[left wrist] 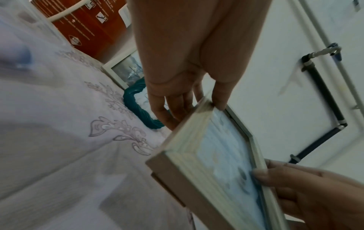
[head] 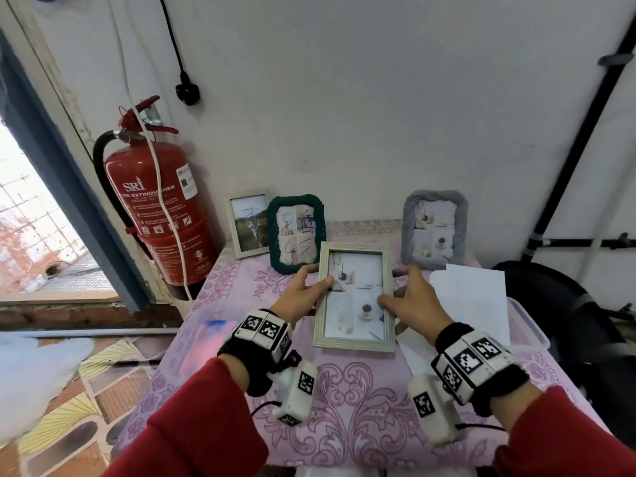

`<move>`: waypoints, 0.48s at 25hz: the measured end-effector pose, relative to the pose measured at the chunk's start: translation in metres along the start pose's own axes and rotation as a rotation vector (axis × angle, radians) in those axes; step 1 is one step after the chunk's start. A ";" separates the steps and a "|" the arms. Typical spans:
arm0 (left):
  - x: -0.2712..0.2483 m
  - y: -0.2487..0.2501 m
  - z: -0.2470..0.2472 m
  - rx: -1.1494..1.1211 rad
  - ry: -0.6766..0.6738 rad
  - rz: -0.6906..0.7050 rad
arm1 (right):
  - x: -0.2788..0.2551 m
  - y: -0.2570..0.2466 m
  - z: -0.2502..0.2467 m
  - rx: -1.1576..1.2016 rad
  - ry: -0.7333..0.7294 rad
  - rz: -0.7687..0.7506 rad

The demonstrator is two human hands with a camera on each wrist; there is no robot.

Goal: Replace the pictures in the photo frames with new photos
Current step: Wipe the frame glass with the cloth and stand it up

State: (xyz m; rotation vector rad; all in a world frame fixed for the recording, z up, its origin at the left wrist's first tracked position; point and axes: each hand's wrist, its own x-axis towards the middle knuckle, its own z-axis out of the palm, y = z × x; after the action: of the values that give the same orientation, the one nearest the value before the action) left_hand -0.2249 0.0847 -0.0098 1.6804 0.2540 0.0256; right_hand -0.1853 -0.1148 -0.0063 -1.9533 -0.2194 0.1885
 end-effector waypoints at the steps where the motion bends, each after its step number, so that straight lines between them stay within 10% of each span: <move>1: 0.000 0.005 0.000 -0.012 -0.004 0.004 | 0.000 -0.005 -0.003 0.025 -0.005 -0.024; 12: 0.000 0.055 0.009 -0.330 -0.082 0.093 | 0.015 -0.040 -0.033 0.509 -0.085 0.080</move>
State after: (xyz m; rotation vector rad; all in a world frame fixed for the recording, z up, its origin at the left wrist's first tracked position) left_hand -0.2150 0.0706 0.0426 1.3598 0.1031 0.0646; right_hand -0.1658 -0.1258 0.0428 -1.4500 -0.1322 0.3444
